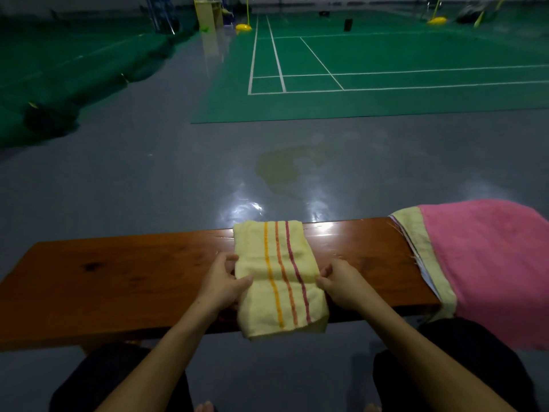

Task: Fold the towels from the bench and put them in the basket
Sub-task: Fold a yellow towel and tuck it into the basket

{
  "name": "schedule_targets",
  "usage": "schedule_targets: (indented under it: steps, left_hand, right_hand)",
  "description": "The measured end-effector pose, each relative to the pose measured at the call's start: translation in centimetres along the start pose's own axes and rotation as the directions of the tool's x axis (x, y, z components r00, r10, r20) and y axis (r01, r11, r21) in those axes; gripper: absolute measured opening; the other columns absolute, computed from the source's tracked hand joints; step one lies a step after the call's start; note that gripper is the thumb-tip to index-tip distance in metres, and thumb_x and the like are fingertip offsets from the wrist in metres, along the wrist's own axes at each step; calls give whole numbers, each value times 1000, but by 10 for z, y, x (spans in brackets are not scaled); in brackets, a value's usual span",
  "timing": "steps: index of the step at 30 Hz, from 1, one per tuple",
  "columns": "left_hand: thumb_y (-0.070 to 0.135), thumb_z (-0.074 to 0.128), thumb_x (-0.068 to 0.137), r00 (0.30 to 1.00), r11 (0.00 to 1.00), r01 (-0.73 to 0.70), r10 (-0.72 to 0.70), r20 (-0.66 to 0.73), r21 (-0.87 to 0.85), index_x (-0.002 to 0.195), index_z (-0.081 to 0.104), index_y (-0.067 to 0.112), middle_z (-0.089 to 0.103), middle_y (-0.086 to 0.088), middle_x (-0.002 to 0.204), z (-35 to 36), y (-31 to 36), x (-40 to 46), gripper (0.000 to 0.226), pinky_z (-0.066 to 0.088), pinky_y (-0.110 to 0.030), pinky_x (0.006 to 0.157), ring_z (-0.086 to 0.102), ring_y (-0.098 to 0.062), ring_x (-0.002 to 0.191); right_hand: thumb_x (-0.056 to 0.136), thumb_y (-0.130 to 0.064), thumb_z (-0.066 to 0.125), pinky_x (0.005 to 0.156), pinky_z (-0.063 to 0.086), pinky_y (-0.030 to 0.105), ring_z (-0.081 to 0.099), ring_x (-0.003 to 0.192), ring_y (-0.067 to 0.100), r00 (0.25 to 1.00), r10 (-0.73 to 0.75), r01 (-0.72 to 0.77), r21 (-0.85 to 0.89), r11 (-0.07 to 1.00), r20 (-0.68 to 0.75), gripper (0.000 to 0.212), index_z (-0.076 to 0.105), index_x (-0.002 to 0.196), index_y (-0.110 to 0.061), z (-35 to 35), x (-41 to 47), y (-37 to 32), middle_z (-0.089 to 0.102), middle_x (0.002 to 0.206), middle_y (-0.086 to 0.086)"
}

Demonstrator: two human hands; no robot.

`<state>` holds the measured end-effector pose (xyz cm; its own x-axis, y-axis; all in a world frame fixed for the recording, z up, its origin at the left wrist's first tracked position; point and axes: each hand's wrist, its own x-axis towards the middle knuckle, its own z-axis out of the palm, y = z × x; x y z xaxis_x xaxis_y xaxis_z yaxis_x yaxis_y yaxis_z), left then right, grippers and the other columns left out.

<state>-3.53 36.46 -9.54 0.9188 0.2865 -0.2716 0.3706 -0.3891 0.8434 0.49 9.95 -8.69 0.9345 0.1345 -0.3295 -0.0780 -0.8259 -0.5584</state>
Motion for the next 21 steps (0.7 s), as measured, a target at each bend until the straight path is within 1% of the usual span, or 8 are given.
schedule_targets:
  steps: [2,3,6,8,9,12,16,21]
  left_hand:
    - [35,81,87,997,948,-35,57,-60,317,122,51,30,64,6,106,-3,0,-7,47,48,-32,66,67,-19,95]
    - [48,75,88,986,855,-56,127,-104,516,124,50,33,60,6,111,-3,-1,-10,47,47,-32,71,64,-20,105]
    - [59,54,98,886,576,-233,457,-73,784,144,53,30,54,-1,139,14,-5,-9,54,50,-35,96,51,-21,130]
    - [56,38,105,859,433,-353,501,105,829,160,39,21,36,-11,166,32,-10,2,65,26,-43,125,29,-30,155]
    - [55,29,106,867,394,-380,466,174,837,166,25,18,19,-13,173,40,-15,9,70,9,-45,128,11,-33,161]
    - [60,8,101,908,434,-370,354,222,822,168,-2,18,-13,-11,174,48,-27,25,80,-11,-45,127,-17,-28,160]
    - [71,0,95,915,449,-363,337,221,817,167,-11,23,-23,-5,173,36,-27,50,87,-9,-50,130,-26,-21,158]
    - [70,10,102,903,421,-368,375,210,829,169,8,21,-7,-7,175,32,-22,63,82,-2,-49,131,-11,-23,162]
  right_hand:
    - [97,-44,66,75,63,43,69,75,14,998,-22,10,-177,984,-66,26,69,92,-19,-5,-1,2,71,83,-3]
    - [97,-49,63,75,62,40,68,78,13,987,-65,26,-255,967,-148,27,66,97,-22,-5,-1,2,69,86,-7]
    - [103,-44,55,100,54,40,57,119,16,910,-340,236,-376,896,-239,31,57,130,-28,7,0,-13,62,129,-5]
    - [108,-40,44,124,33,47,35,150,28,863,-490,394,-443,806,-125,49,43,153,-23,29,8,-29,39,163,6]
    - [109,-41,36,129,21,51,18,159,32,852,-521,440,-466,767,-52,56,32,161,-22,41,15,-34,23,172,9]
    - [105,-54,8,129,2,57,-15,161,30,882,-463,438,-502,746,83,70,5,168,-24,69,36,-31,-11,175,8]
    - [101,-74,4,128,-7,60,-23,158,29,911,-410,369,-507,779,33,79,-8,167,-31,61,57,-22,-22,173,3]
    - [95,-81,3,126,-5,65,-19,159,36,949,-315,260,-506,822,-24,90,-4,167,-27,51,66,-21,-16,174,5]
